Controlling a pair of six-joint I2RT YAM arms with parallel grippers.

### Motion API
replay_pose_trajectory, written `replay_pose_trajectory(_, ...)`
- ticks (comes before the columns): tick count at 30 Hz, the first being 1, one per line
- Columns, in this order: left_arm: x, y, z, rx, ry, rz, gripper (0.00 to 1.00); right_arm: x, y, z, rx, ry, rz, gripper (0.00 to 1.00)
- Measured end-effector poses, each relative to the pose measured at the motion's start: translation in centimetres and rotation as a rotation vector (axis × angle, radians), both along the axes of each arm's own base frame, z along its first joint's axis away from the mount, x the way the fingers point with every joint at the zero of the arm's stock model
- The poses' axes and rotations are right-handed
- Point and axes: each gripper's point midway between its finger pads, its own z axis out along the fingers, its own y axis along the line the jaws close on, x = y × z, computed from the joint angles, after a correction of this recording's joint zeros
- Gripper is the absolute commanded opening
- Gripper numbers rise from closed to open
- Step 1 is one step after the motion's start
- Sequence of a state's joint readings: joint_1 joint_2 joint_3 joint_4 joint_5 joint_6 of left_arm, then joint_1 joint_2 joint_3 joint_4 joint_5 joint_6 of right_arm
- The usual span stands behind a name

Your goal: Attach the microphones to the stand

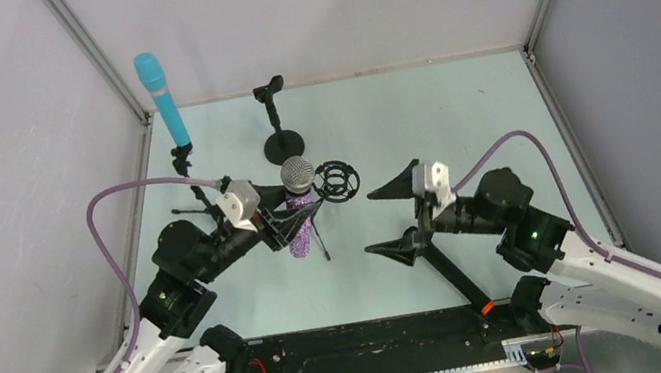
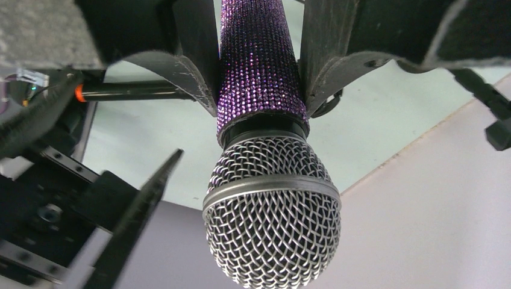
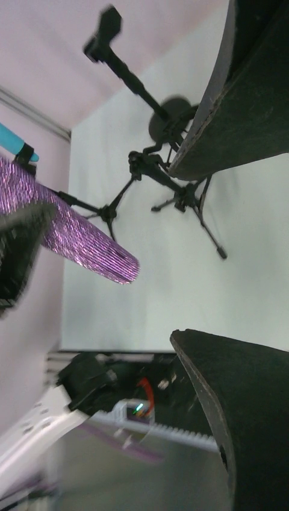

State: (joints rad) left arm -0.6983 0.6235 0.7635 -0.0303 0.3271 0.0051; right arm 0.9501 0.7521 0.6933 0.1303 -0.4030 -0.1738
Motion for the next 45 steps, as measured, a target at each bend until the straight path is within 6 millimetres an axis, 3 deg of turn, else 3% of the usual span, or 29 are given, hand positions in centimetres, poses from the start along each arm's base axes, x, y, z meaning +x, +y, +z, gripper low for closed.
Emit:
replay_pose_trajectory(5,-1.4,-1.0,0.2,-0.076,0.042,-0.085,0.00,0.6,-0.8,0.8,0.078,0.249,0.097,0.95)
replay_pose_trajectory(11,-3.0,-3.0,1.9,-0.169,0.076,-0.209,0.00,0.1,-0.2,0.5,0.092,0.445,0.214,0.92)
replay_pose_trajectory(18,-4.0,-5.6,2.0,-0.201,0.128,-0.320,0.00,-1.2,0.5,2.0,0.131,0.444,0.295,0.84)
replay_pose_trajectory(24,-4.6,-7.3,1.5,-0.184,0.161,-0.380,0.00,-1.7,1.8,1.8,0.123,0.458,0.337,0.71)
replay_pose_trajectory(30,-5.4,-7.8,2.4,-0.197,0.146,-0.416,0.00,-1.8,2.9,2.2,0.125,0.459,0.339,0.68)
replay_pose_trajectory(39,-5.7,-8.3,3.2,-0.218,0.123,-0.435,0.00,-1.8,3.9,2.2,0.138,0.466,0.326,0.57)
replay_pose_trajectory(41,-5.6,-8.4,3.2,-0.218,0.125,-0.434,0.00,-1.7,4.1,2.1,0.138,0.472,0.323,0.53)
replay_pose_trajectory(43,-5.6,-8.4,3.3,-0.222,0.123,-0.432,0.00,-1.6,4.1,2.2,0.142,0.469,0.321,0.41)
replay_pose_trajectory(44,-5.5,-8.4,3.4,-0.227,0.128,-0.429,0.00,-1.6,4.1,2.3,0.146,0.463,0.323,0.28)
replay_pose_trajectory(45,-5.5,-8.4,3.4,-0.233,0.136,-0.428,0.00,-1.5,4.1,2.4,0.148,0.454,0.323,0.21)
